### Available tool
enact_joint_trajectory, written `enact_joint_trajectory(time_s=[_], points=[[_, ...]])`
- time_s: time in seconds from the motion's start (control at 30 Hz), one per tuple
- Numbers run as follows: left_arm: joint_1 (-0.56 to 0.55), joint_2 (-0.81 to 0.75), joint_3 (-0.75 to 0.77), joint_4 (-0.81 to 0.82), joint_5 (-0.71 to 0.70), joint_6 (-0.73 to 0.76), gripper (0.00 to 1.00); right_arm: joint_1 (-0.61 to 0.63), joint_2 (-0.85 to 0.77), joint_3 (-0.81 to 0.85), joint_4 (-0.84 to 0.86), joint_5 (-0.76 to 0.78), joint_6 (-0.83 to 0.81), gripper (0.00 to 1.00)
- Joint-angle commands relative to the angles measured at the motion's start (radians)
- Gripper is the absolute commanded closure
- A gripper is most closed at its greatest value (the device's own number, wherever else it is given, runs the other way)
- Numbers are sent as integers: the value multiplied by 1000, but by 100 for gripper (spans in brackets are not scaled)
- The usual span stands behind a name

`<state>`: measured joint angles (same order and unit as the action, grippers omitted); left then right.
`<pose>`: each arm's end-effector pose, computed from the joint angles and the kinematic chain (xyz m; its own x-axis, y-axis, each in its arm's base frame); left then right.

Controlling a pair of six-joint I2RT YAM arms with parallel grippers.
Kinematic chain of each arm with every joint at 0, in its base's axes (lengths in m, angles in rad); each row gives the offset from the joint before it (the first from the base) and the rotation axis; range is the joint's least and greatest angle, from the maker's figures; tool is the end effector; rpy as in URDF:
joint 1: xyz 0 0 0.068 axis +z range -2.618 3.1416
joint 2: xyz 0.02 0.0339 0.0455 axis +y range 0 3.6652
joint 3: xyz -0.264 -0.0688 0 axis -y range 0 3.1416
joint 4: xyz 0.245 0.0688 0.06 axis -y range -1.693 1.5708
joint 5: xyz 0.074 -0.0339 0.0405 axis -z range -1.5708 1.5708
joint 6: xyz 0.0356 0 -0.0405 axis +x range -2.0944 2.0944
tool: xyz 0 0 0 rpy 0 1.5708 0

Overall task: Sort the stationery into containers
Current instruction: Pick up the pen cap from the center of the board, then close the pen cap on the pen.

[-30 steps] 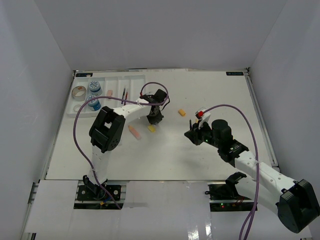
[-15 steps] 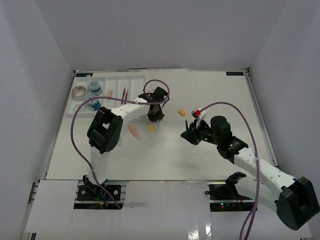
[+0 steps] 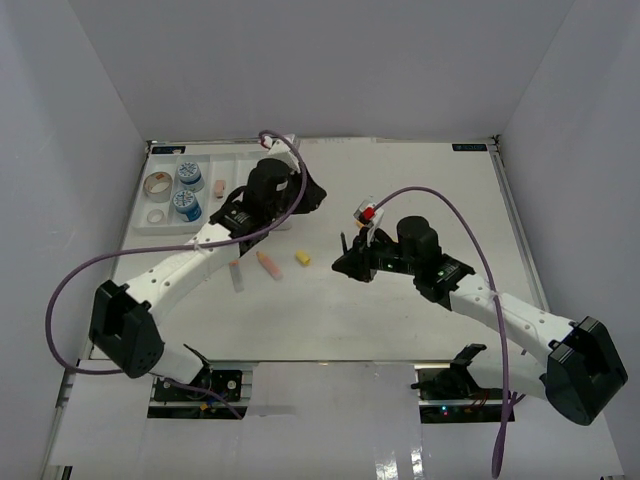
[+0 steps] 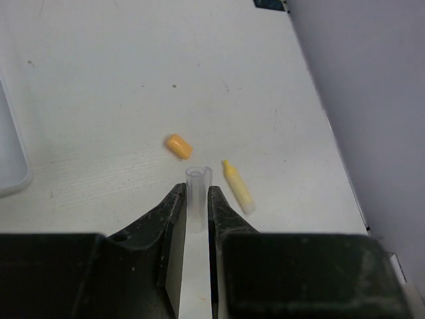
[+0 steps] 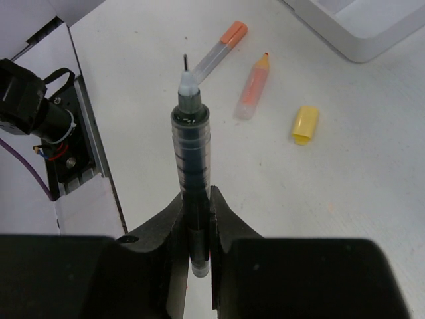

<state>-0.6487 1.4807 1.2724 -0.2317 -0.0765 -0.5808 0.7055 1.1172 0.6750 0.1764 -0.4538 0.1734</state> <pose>0.2785 -0.2077 0.3378 -0.5841 -0.2437 -0.7743 0.2713 0.8404 -0.4692 0.1830 0.1764 0.2723 -0.3531 -0.0970 -0.9305 -0.8567 0.4332 0.2799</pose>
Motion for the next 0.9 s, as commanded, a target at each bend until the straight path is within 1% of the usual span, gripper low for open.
enact_joint_trajectory(time_s=[0.0,0.03,0.1,0.23,0.33,0.87], points=[[15,-146,-111,210,75,81,87,31,29,75,107,-10,32,92],[15,-175,-129,222,108,84,87,37,45,83,116,-5,37,92],[18,-250,-185,290,115,94,88,52,67,103,136,-3,52,92],[20,-327,-255,360,153,101,88,78,125,165,147,23,52,92],[20,-368,-298,400,147,82,88,89,144,179,166,35,57,92],[20,-442,-418,535,162,58,88,95,220,241,161,61,44,92]])
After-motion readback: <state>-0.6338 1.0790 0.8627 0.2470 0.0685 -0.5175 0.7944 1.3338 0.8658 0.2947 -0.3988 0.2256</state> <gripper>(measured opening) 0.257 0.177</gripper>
